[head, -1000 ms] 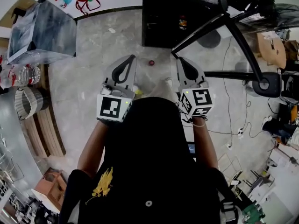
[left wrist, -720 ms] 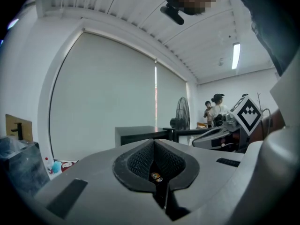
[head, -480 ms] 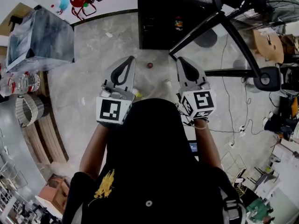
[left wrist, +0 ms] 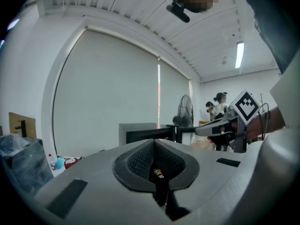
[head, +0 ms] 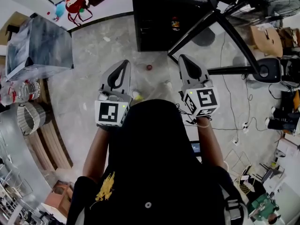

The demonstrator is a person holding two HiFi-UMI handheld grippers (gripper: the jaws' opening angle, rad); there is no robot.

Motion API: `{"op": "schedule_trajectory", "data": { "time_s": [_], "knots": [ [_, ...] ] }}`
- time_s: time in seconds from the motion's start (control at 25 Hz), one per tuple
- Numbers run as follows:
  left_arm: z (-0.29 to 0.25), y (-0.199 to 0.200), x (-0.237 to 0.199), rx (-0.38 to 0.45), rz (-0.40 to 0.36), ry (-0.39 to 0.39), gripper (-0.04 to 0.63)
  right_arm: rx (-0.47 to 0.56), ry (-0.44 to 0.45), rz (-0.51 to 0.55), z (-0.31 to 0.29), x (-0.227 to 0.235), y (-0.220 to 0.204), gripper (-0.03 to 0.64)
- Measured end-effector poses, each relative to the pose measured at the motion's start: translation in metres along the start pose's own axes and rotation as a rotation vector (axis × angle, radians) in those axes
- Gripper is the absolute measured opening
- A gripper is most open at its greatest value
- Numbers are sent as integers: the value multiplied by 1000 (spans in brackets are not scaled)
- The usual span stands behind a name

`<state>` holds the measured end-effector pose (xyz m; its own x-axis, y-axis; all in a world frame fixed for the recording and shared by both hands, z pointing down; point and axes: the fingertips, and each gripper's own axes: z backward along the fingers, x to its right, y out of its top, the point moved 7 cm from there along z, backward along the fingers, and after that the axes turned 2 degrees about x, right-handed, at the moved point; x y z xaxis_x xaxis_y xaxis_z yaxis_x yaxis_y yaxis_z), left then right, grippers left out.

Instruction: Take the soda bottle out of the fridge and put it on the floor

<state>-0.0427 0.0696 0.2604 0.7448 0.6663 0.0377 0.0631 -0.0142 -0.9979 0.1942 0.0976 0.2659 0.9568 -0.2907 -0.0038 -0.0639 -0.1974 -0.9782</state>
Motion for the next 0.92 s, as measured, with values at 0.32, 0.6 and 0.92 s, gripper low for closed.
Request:
{"op": "schedule_trajectory", "data": {
  "time_s": [0.32,0.6,0.92],
  "knots": [
    [5,-1,-10,-23,-10,18,18,1,-32,1,5,10,3,-3],
    [13,-3,-15,-27,-4,-3,18,-18,-32,66,4,12,4,-3],
    [15,-22,7,-41,-6,-19,18,-11,-37,104,11,31,-1,-3]
  ]
}}
